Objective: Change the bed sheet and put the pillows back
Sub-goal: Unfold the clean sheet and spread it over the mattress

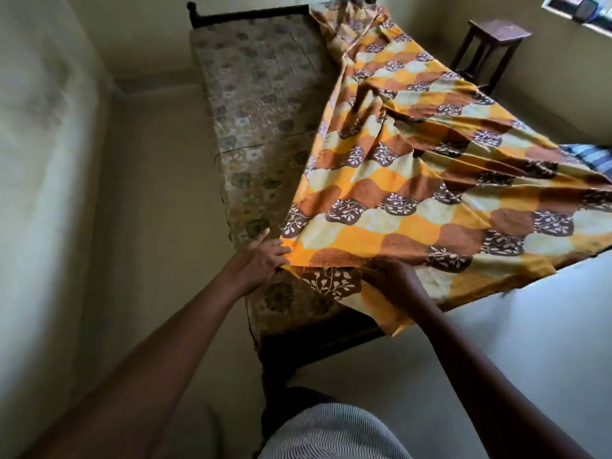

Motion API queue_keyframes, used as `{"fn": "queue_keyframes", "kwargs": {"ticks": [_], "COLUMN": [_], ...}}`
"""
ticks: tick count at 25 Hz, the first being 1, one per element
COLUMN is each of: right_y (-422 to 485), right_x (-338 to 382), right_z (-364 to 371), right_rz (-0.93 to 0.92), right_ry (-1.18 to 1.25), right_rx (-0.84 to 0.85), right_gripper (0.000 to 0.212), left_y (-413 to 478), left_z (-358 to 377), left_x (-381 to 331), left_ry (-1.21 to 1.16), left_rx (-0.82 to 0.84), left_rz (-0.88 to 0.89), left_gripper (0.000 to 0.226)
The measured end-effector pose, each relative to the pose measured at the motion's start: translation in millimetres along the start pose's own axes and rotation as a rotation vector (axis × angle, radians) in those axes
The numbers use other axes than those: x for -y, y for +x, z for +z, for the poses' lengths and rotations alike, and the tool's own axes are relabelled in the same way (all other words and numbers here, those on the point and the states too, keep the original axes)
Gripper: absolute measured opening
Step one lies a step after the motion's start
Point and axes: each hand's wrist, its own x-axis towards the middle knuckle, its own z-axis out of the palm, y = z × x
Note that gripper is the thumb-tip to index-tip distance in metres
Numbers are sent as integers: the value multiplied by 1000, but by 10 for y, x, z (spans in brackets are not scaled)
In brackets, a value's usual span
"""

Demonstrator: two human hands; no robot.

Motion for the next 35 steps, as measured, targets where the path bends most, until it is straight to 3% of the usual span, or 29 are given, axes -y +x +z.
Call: {"fn": "queue_keyframes", "kwargs": {"ticks": [1,3,6,8,10,13,18,21,23,26,31,33,35], "right_y": [131,335,674,843,1025,1327,1445,1264,1086,865,566,489,430], "right_x": [55,208,532,686,751,734,741,987,1214,1559,2026,2144,2289], "right_z": [112,333,550,588,600,632,835,1131,1327,1543,1996,2205,2498], "right_rz": [78,179,221,230,253,266,555,792,928,1021,1142,1179,1207], "right_ry": [10,109,98,35,35,29,-97,-56,46,126,46,0,-80], "right_rx": [23,24,21,37,18,130,183,20,-207,-436,-429,-357,-306], "right_gripper": [19,13,21,29,34,47,56,32,23,14,21,25,25], "left_y": [0,30,58,104,170,418,1090,1389,1427,1426,1370,1248,995], "left_z": [87,267,336,387,392,567,934,906,788,769,866,937,1028], "left_x": [162,409,745,929,1127,1516,2034,2137,2097,1980,2194,2403,2590], "left_ry": [-8,-48,-91,-170,-286,-273,-414,-595,-699,-731,-617,-539,-497], "left_rx": [-6,35,162,240,135,-84,6,95,267,250,344,402,416], "left_rz": [47,105,81,17,19,248,647,765,689,672,1113,1219,1274], "left_gripper": [5,26,18,28,27,30,25,17,35,21,29,28,42]}}
